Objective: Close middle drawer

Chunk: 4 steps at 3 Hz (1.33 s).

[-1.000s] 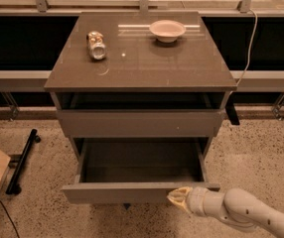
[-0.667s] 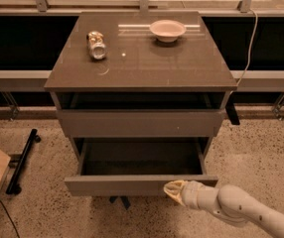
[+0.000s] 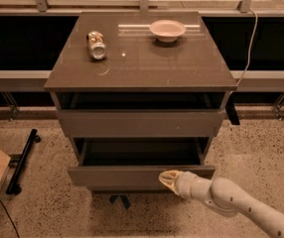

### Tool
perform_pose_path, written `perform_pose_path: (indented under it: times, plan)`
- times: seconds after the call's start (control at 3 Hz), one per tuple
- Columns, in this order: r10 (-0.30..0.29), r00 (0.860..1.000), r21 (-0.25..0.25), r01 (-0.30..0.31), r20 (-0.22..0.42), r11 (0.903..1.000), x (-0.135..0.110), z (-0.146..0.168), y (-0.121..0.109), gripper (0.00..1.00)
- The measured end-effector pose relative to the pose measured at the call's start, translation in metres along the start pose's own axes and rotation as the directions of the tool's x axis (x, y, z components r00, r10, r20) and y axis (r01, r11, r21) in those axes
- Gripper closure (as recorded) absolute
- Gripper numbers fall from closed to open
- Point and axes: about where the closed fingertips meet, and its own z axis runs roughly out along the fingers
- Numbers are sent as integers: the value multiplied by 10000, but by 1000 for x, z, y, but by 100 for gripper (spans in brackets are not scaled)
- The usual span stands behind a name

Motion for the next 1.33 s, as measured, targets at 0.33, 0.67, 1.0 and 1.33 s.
perform_pose_path:
  times: [0.33, 0.67, 1.0, 1.33]
  plan:
    - [-141, 9997, 395, 133, 216, 9991, -5, 10, -17, 74]
    - [-204, 9992, 632, 182, 342, 9978, -9, 14, -26, 50]
    - [-251, 9984, 874, 205, 515, 9960, -16, 16, -33, 27]
    - [-250, 9983, 834, 206, 524, 9963, -17, 17, -32, 5]
